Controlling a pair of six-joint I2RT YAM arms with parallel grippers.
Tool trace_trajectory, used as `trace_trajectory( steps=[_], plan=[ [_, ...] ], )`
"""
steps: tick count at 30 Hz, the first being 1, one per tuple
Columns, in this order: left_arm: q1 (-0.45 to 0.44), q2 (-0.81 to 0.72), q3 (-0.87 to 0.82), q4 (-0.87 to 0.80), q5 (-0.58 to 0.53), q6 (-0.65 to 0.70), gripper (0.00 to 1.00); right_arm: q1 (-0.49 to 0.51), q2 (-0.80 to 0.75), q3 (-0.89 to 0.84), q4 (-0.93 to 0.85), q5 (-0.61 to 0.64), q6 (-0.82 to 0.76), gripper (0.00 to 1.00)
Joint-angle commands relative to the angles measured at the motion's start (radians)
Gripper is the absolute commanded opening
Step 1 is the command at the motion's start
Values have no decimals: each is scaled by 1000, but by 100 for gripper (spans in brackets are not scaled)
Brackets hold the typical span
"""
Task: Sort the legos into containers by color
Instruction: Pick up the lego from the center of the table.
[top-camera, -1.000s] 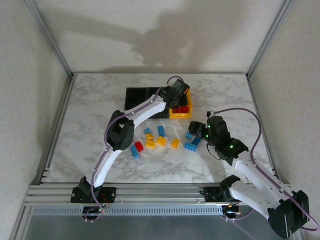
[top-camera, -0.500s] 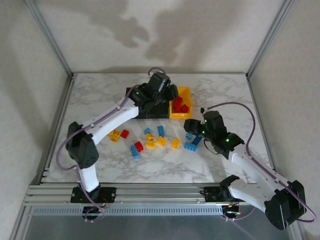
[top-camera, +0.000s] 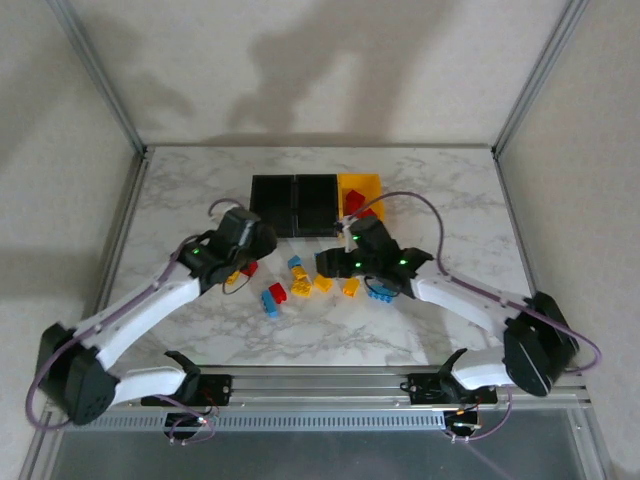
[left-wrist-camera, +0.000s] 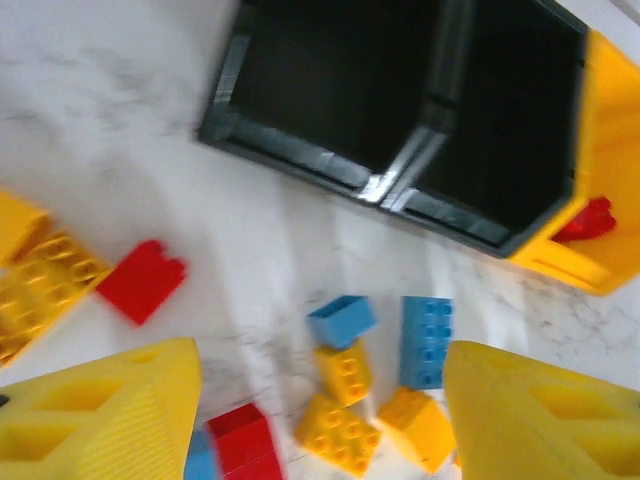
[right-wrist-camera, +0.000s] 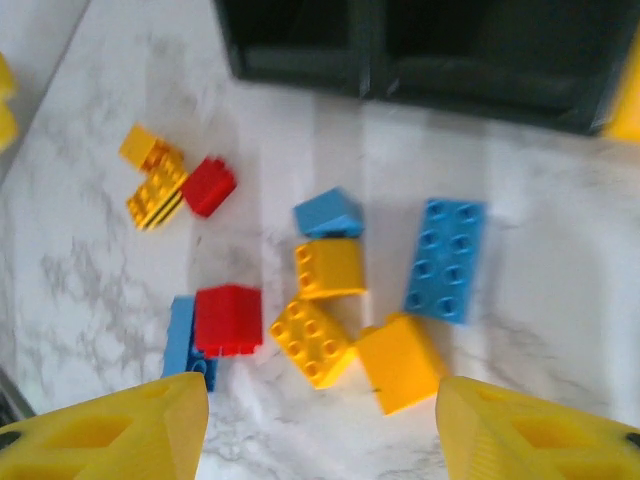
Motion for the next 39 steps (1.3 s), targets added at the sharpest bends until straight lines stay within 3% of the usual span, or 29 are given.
trace_trajectory(
  steps=[1, 6, 15, 39],
  plan=[
    [65, -130, -94, -97, -66, -69, 67, 52, 98, 72, 35, -29, -27, 63],
    [127, -261, -188, -138, -74, -119, 69, 115, 276, 182, 35, -59, -50, 60],
    [146, -296, -247, -145, -61, -133, 69, 186, 481, 339, -20, -60, -91, 59],
    [169, -315, -301, -110, -23, -136, 69, 210, 668, 450, -135, 2, -106, 50]
  ],
)
